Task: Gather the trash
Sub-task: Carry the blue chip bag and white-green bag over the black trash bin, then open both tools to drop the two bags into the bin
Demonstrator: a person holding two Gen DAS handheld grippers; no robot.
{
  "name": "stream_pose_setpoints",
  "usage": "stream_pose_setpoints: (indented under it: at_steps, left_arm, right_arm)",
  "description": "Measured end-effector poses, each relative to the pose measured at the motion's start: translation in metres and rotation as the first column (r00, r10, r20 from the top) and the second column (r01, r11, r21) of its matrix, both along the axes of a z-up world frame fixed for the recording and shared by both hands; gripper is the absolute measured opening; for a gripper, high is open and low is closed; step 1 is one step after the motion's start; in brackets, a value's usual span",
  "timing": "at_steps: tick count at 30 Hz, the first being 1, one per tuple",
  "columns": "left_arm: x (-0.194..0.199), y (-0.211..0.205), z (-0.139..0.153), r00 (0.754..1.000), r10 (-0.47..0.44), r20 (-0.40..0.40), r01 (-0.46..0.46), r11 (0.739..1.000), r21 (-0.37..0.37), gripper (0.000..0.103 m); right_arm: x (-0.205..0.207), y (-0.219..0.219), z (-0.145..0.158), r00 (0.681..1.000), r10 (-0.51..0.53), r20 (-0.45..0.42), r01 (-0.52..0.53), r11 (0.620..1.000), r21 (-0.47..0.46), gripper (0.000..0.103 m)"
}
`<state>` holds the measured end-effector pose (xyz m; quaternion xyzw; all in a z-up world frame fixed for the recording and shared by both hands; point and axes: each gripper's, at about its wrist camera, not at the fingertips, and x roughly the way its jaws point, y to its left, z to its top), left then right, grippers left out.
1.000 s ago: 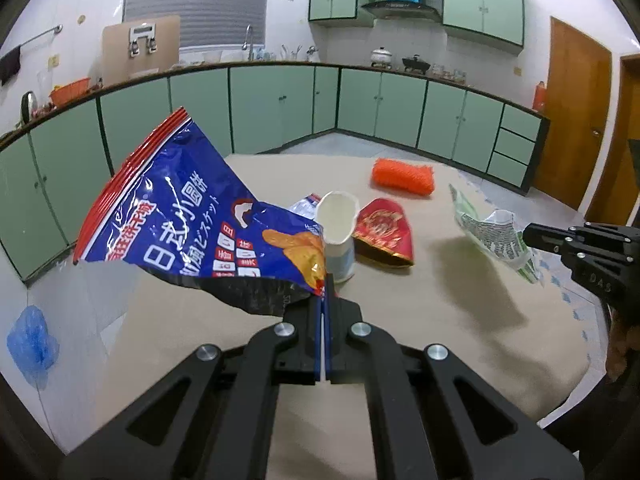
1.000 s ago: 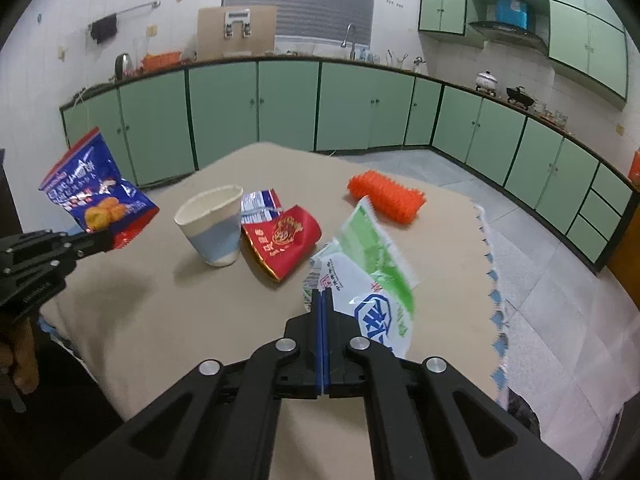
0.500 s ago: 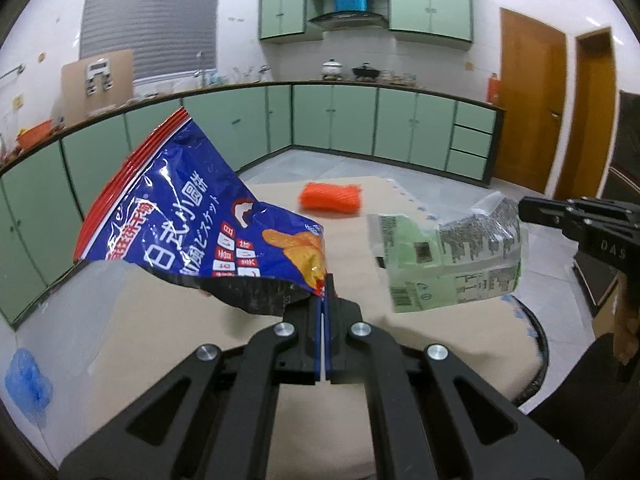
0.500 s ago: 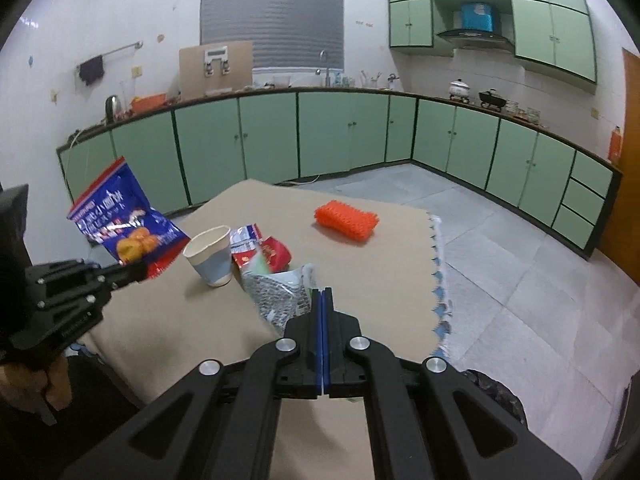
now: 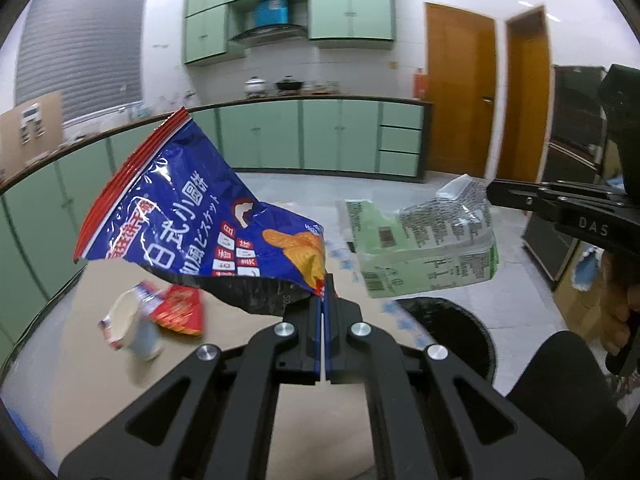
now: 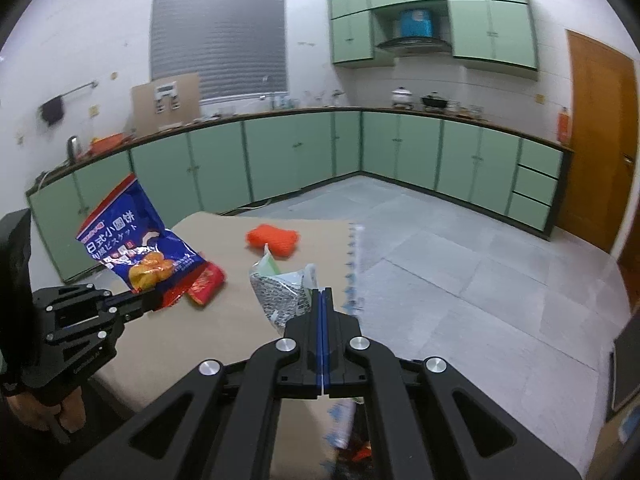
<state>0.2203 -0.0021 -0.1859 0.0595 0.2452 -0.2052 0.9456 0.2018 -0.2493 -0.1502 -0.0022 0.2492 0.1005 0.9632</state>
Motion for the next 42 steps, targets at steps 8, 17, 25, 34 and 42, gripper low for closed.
stream_pose_setpoints:
  at_steps: [8,17,25,34,42]
  left_arm:
    - [0.005,-0.078,-0.016,0.987,-0.162,-0.017,0.162,0.987,0.008,0.0]
    - [0.028,-0.147,-0.056,0.954,-0.285,-0.091,0.29,0.956,0.043,0.0]
    - [0.051,-0.201,-0.11,0.919,-0.34,-0.201,0.358,0.932,0.061,0.0]
    - [0.089,-0.224,-0.159,0.879,-0.319,-0.354,0.368,0.926,0.08,0.006]
    - [0.095,-0.229,-0.157,0.882,-0.315,-0.352,0.364,0.928,0.081,0.016]
  right_arm:
    - [-0.01,-0.075,-0.015,0.986,-0.161,-0.039,0.162,0.987,0.023,0.0]
    - [-0.003,-0.147,-0.071,0.944,-0.283,-0.173,0.297,0.953,0.065,0.0]
    - [0.026,-0.18,-0.139,0.897,-0.323,-0.302,0.357,0.932,0.065,0.0]
    - [0.058,-0.189,-0.177,0.858,-0.333,-0.391,0.384,0.922,0.056,0.004]
    - [0.056,-0.197,-0.178,0.856,-0.333,-0.395,0.393,0.916,0.08,0.02]
